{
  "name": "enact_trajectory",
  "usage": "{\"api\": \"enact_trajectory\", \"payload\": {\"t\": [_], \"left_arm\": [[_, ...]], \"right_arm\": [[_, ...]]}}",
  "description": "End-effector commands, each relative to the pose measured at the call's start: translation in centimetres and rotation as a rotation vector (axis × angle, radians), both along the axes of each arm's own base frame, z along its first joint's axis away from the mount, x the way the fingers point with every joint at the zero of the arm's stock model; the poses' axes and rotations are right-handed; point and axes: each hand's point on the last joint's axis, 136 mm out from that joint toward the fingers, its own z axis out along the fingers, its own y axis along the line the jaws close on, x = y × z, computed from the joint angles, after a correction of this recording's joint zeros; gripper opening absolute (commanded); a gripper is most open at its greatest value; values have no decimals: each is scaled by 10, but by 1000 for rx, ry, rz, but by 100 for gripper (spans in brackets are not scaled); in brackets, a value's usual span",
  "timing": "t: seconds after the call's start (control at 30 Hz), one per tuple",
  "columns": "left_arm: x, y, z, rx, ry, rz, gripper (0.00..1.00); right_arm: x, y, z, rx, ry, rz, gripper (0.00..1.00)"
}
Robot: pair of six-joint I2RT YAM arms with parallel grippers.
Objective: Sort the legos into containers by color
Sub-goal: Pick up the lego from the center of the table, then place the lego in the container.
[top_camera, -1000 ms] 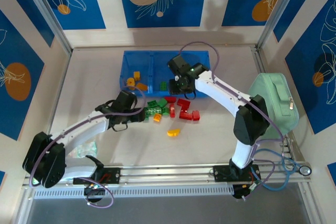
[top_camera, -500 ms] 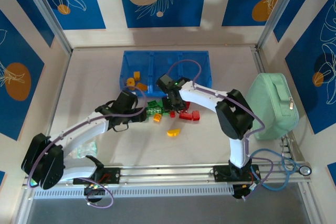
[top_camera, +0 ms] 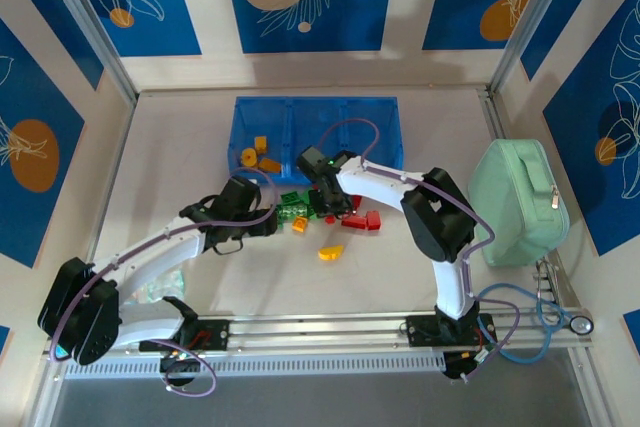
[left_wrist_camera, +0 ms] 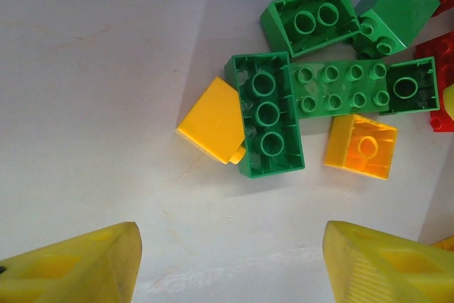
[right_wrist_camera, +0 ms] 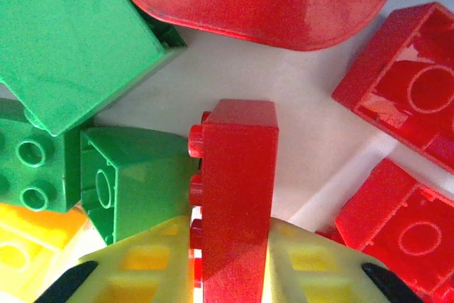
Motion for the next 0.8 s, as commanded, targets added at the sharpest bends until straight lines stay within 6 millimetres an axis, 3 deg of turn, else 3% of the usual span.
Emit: {"api": "enact_trajectory", "payload": {"t": [0.0, 0.17, 0.33, 0.5, 0.63, 0.77], "left_arm": [[-2, 2, 1, 20, -1, -7, 68], [-1, -8, 6, -18, -17, -45, 68], [-1, -11, 9, -30, -26, -58, 68], [-5, -16, 12, -32, -36, -78, 68], [-8, -19, 15, -38, -52, -91, 68], [-10, -21, 18, -41, -60, -105, 68]], "right_arm": [[1, -5, 32, 8, -61, -6, 23], [21, -18, 86, 54, -186, -22, 23], [61, -58, 122, 97, -266, -89, 24], [99, -92, 118, 109, -263, -148, 24], [127, -113, 97, 104, -223, -194, 24], [147, -120, 75, 92, -186, -207, 24]]}}
